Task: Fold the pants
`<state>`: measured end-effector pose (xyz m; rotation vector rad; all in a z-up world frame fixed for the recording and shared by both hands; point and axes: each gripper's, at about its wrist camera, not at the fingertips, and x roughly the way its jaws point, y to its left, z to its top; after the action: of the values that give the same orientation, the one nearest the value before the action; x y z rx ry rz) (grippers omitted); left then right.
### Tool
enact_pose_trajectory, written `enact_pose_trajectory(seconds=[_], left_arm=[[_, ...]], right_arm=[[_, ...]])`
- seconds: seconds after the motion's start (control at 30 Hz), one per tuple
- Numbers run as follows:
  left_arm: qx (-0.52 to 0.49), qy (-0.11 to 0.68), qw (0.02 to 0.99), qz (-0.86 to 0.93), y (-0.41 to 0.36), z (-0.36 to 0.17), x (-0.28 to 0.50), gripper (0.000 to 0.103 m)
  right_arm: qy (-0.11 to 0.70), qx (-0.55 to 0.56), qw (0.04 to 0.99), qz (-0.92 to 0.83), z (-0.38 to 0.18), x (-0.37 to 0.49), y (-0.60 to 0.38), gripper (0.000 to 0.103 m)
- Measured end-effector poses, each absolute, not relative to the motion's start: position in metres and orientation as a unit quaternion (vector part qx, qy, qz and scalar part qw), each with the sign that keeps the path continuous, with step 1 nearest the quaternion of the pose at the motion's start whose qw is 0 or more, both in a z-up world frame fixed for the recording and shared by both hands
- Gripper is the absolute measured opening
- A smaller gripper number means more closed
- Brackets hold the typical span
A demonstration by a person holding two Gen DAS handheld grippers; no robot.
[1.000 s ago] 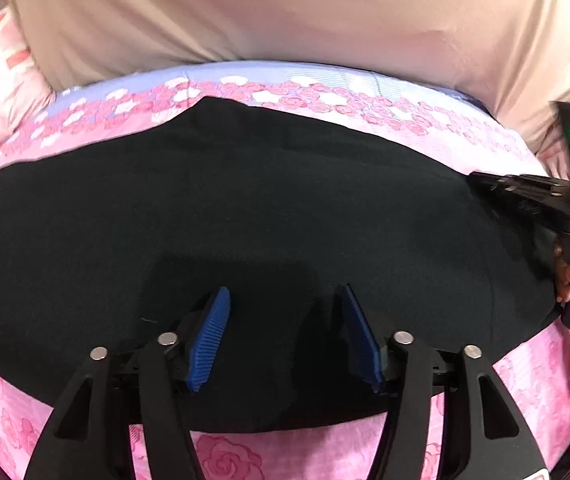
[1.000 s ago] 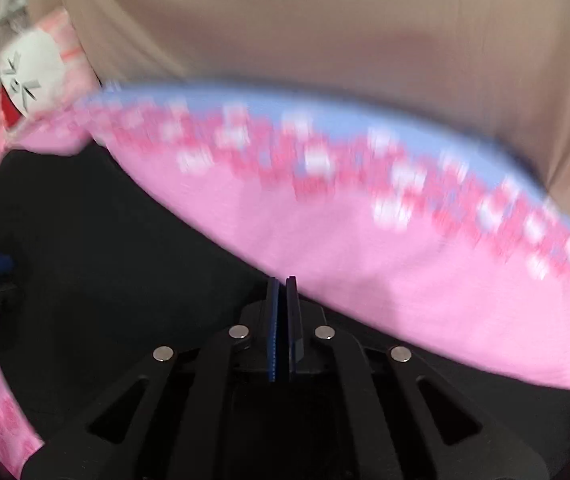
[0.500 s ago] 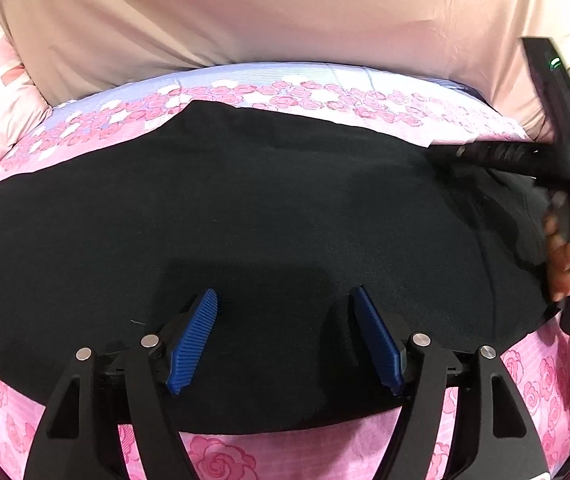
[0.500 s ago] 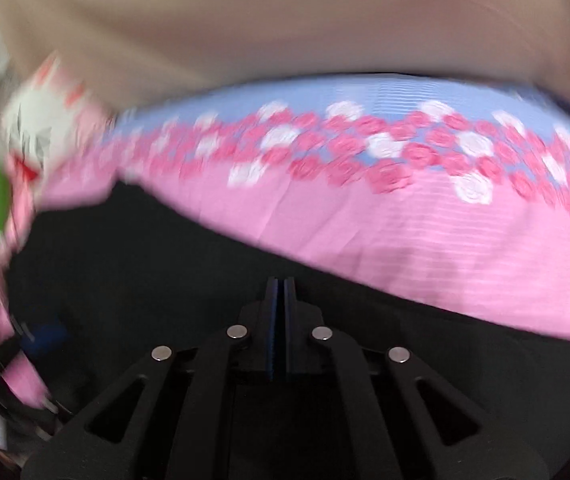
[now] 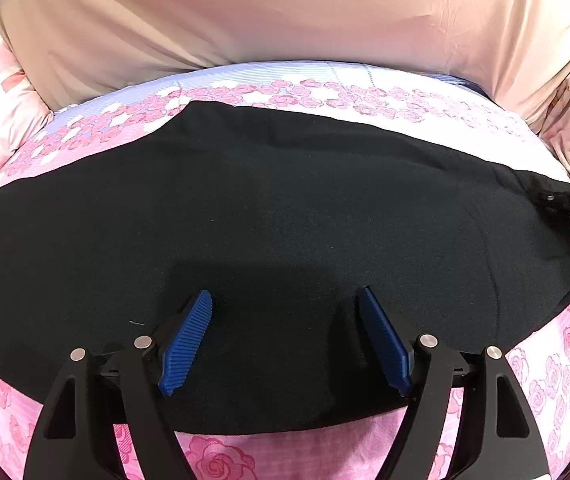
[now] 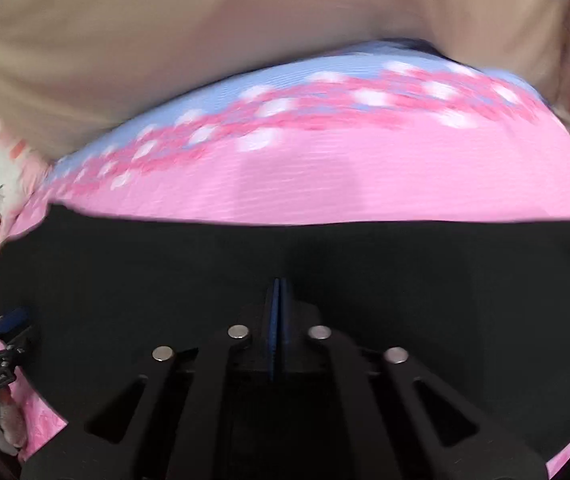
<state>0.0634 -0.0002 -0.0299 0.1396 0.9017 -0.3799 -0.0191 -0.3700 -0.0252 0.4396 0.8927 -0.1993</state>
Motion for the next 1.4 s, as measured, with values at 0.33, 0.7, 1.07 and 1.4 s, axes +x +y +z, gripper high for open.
enact_pose_trajectory(seconds=[0.33, 0.7, 1.07, 1.4], left_arm=[[0.075, 0.434, 0.881, -0.175, -0.004, -0.031, 0.064, 0.080], [0.060, 0.438, 0.885, -0.146, 0.007, -0.029, 0.068, 0.080], [0.024, 0.472, 0.835, -0.280, -0.120, 0.015, 0.129, 0.074], [0.023, 0.492, 0.827, -0.272, -0.107, -0.022, 0.170, 0.012]], right_arm=[[0.374, 0.217, 0.888, -0.157, 0.022, -0.082, -0.407, 0.005], [0.430, 0.230, 0.871, -0.062, -0.020, 0.001, -0.368, 0.000], [0.416, 0.236, 0.878, -0.034, 0.007, -0.009, -0.340, 0.004], [0.428, 0.251, 0.866, -0.061, -0.026, -0.014, -0.388, 0.000]])
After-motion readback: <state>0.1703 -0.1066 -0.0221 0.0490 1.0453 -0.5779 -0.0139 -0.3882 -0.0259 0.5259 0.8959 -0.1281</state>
